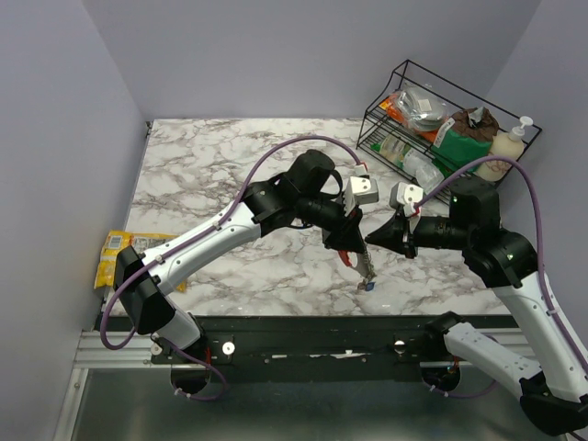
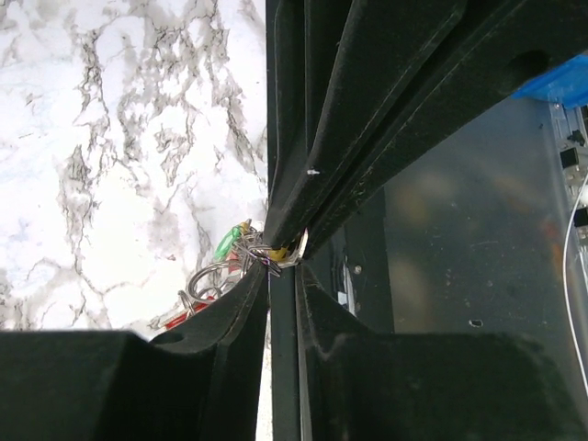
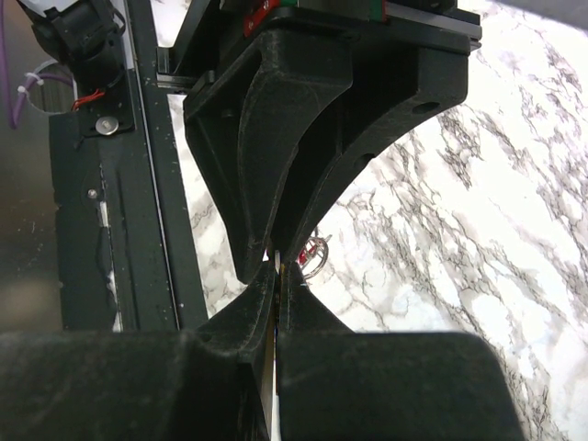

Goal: Remove the keys from the keyring
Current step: Remove the key from the keyring.

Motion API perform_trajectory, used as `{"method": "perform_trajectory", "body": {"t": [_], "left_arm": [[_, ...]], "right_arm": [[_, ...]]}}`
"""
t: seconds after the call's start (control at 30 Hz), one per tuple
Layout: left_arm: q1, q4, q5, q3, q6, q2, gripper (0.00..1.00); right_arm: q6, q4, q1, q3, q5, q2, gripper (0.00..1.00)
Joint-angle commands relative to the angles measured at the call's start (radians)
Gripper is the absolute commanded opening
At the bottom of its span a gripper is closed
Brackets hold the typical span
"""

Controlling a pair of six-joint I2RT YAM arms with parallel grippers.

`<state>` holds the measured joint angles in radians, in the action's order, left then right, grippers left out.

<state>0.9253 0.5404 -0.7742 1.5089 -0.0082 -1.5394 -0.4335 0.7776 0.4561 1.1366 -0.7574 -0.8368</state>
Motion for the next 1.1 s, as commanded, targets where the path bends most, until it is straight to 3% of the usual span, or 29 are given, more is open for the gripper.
{"method": "perform_trajectory", "body": {"t": [0.0,0.07,0.33,0.43,0.57,0.77,1.07], "left_arm": [[0.012,0.003,0.024,0.027,0.004,-0.005,0.32],[0.012,0.003,0.027,0.028,0.004,-0.005,0.41],[0.017,0.006,0.059,0.036,0.004,-0.013,0.41],[0.018,0.004,0.091,0.037,0.004,-0.011,0.35],[0.02,0.004,0.102,0.036,0.004,-0.013,0.12],[0.021,0.006,0.102,0.03,0.004,-0.01,0.0],[0.021,0.01,0.105,0.019,0.034,0.013,0.0]], "right_arm": [[0.016,-0.047,-0.008,0.018,-0.025,0.016,0.02],[0.021,-0.054,-0.008,0.014,-0.019,0.015,0.02],[0.032,-0.051,-0.008,0.026,-0.026,0.011,0.02],[0.038,-0.046,-0.01,0.034,-0.039,0.01,0.02],[0.038,-0.04,-0.01,0.04,-0.037,0.011,0.02],[0.047,-0.047,-0.014,0.043,-0.008,0.019,0.02],[0.064,-0.067,-0.025,0.052,0.092,0.034,0.02]]}}
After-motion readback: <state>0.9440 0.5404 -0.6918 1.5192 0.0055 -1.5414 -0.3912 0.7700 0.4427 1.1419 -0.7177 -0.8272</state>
